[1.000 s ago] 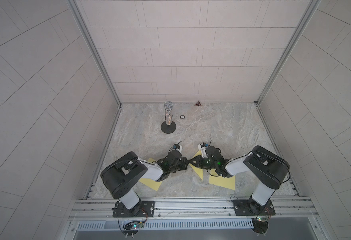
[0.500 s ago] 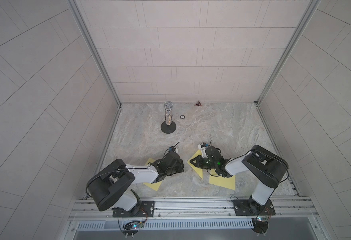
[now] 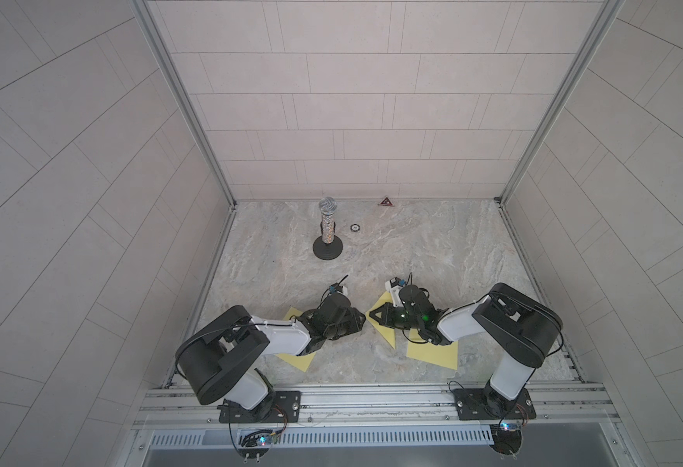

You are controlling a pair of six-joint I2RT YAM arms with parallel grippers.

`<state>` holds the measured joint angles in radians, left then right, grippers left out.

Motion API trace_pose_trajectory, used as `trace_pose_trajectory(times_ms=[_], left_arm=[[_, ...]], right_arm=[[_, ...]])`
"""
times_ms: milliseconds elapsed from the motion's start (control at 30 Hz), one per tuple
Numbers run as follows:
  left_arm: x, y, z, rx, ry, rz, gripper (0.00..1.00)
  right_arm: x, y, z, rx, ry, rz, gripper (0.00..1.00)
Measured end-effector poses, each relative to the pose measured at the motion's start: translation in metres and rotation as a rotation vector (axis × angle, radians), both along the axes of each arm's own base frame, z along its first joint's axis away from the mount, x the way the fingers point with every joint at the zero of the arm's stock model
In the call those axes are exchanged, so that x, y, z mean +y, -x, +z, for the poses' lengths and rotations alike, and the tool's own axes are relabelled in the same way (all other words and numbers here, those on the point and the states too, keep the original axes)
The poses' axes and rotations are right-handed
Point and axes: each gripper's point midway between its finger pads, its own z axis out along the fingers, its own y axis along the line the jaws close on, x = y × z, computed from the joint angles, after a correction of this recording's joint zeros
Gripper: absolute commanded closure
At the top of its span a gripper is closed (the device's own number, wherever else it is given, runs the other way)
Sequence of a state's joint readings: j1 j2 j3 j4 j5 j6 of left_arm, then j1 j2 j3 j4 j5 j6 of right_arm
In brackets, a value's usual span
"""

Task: Fold the square paper diagonally
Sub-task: Fold the paper at the center of the board.

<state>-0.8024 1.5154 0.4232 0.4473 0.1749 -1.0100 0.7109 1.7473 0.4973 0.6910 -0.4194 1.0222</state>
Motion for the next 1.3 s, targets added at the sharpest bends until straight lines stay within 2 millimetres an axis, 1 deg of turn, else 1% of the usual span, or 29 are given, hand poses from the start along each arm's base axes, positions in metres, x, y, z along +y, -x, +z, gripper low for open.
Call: trace_pose_trajectory(times_ms=[233, 400, 600, 867, 1300], left_arm=[[-0.006, -0.009, 0.0, -0.011, 0.016, 0.017, 0.68], [-0.012, -0.017, -0.001, -0.015, 0.042, 0.039, 0.73], [-0.014, -0.023, -0.001, -0.016, 0.057, 0.061, 0.73], [-0.013, -0.023, -0.003, 0.002, 0.064, 0.078, 0.8], [-0.016, -0.02, -0.004, 0.026, 0.099, 0.088, 0.81]], right_arm=[[0.0, 0.0, 0.0, -0.001, 0.0, 0.004, 1.0], [0.0, 0.001, 0.0, -0.003, 0.001, 0.006, 1.0], [0.0, 0.001, 0.0, -0.003, 0.002, 0.009, 1.0], [0.0, 0.001, 0.0, -0.003, 0.002, 0.01, 1.0], [0.001, 0.002, 0.0, -0.002, 0.0, 0.013, 1.0]])
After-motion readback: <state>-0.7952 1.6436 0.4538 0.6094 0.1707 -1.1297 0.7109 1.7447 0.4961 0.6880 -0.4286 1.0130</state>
